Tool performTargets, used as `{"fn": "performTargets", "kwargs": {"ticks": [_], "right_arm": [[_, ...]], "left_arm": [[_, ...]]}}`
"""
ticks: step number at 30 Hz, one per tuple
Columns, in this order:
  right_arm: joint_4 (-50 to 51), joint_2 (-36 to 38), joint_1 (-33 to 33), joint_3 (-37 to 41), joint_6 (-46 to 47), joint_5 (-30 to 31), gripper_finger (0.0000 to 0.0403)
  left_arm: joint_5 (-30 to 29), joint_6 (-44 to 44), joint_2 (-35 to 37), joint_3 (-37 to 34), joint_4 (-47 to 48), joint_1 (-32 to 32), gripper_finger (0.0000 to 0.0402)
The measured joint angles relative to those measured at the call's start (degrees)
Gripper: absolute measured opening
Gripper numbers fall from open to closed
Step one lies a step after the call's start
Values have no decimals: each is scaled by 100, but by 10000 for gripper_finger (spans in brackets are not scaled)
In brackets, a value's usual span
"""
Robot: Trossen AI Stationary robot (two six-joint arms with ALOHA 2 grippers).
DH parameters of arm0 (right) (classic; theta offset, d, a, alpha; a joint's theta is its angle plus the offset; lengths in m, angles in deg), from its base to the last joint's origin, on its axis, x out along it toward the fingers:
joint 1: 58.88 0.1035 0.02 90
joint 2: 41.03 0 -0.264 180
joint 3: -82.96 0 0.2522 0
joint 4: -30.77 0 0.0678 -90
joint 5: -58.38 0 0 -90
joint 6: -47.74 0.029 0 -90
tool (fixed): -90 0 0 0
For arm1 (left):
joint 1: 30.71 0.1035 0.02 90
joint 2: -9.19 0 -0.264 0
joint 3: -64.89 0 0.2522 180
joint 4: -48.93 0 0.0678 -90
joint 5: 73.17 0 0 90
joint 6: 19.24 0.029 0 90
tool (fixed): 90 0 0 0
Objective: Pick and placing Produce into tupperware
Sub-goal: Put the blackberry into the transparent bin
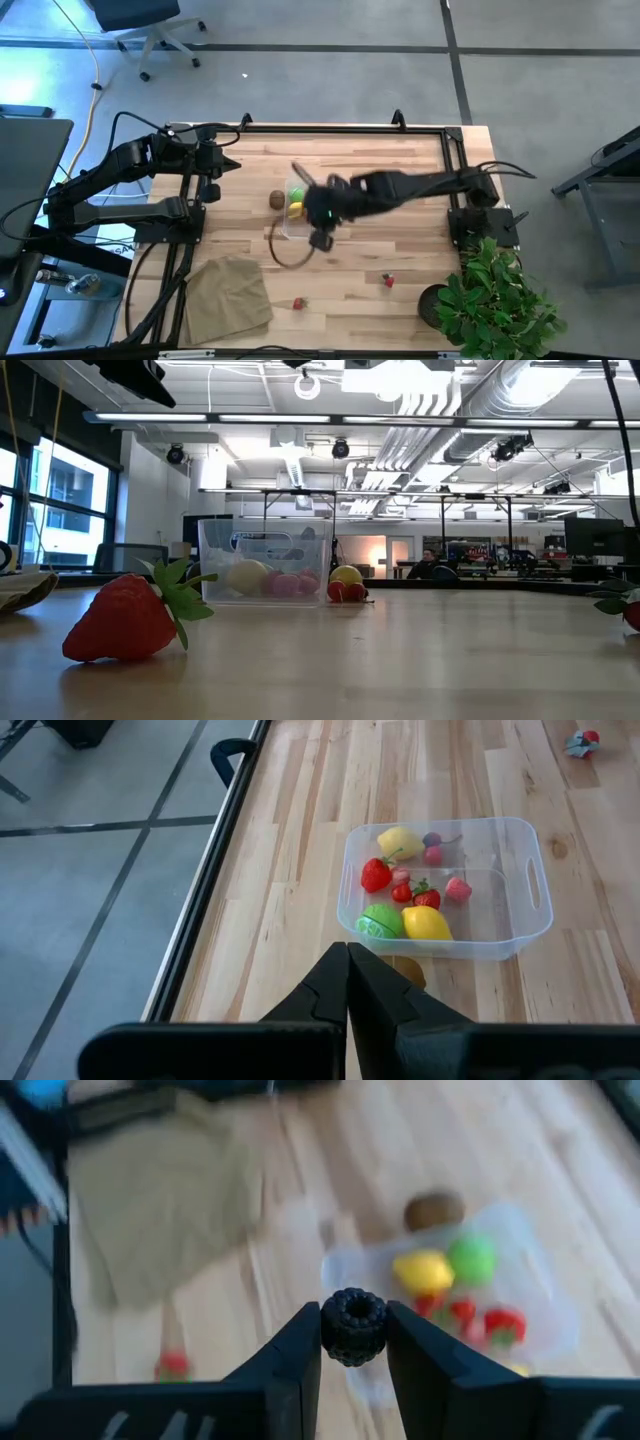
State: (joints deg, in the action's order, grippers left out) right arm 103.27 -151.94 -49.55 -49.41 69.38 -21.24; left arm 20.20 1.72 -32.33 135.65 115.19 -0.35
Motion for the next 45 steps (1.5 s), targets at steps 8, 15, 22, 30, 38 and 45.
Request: {"fn": "performTargets", "kwargs": {"ticks": [8, 15, 22, 30, 38, 45], "right_arm": [[-535, -562, -760, -24, 29, -606, 78], [-711, -1538, -979, -15, 101, -1373, 78], [-606, -1996, -974, -17, -192, -1709, 78], [-460, -2263, -1043, -19, -572, -1727, 78], [-375, -2442, -1175, -11, -718, -1781, 78], [-406, -2473, -1181, -17, -779, -1784, 78]], "left_arm": [[1, 1, 2, 0, 0, 0, 1], [1, 1, 2, -2, 0, -1, 1], [1, 1, 0, -2, 1, -1, 1], [0, 1, 0, -1, 1, 1, 1], [1, 1, 0, 0, 2, 1, 1], [0, 1, 2, -2, 1, 0, 1]]}}
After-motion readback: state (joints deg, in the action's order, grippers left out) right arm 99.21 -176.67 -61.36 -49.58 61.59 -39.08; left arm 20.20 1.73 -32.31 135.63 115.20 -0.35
